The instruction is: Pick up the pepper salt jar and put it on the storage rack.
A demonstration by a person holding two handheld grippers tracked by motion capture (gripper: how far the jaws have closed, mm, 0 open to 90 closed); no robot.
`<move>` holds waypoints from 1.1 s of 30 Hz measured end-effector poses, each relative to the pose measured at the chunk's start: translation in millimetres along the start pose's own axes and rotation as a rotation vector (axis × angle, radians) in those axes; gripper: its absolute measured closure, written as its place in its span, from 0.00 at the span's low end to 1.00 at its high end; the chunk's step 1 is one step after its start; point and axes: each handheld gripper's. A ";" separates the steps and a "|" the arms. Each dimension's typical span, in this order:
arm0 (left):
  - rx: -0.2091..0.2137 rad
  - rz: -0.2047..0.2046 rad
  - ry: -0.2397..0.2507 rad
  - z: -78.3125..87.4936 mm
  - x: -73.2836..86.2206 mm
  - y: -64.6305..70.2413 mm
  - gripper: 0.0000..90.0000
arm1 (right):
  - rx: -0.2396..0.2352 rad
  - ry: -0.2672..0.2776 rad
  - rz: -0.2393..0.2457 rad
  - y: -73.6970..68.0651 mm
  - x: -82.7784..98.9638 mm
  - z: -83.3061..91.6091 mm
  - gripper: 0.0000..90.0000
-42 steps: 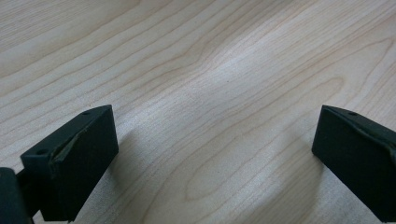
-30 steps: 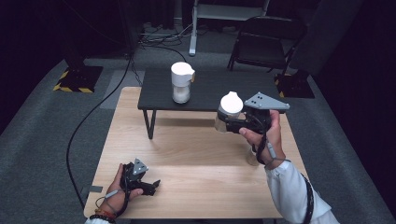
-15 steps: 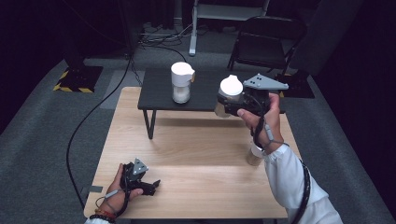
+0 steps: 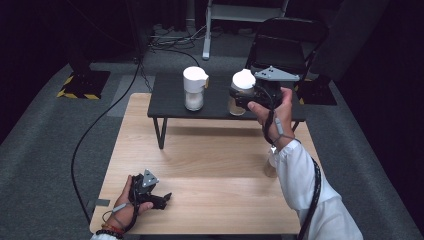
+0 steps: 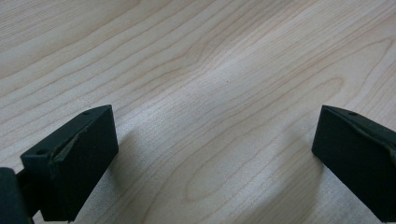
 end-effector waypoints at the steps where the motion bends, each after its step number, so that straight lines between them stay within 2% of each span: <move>1: 0.001 0.000 0.000 0.0 0.0 -0.1 0.00 | 0.004 0.002 -0.003 1.0 -0.4 -2.2 0.32; 14: 0.001 -0.001 -0.001 0.1 -0.1 -0.1 0.00 | 0.038 -0.003 -0.042 11.3 0.0 -28.3 0.32; 19: 0.001 -0.001 0.000 0.0 0.0 -0.1 0.00 | 0.043 -0.021 -0.051 13.7 1.1 -36.1 0.32; 33: 0.001 -0.001 0.001 -0.1 0.1 -0.3 0.00 | 0.023 -0.040 -0.061 23.3 -3.4 -45.0 0.32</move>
Point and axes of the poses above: each handheld gripper's, and its own axes: z roughly backward along the jaws, x roughly out of its underside, y roughly to its right, and after that the axes turned 15 degrees about -z, right-handed
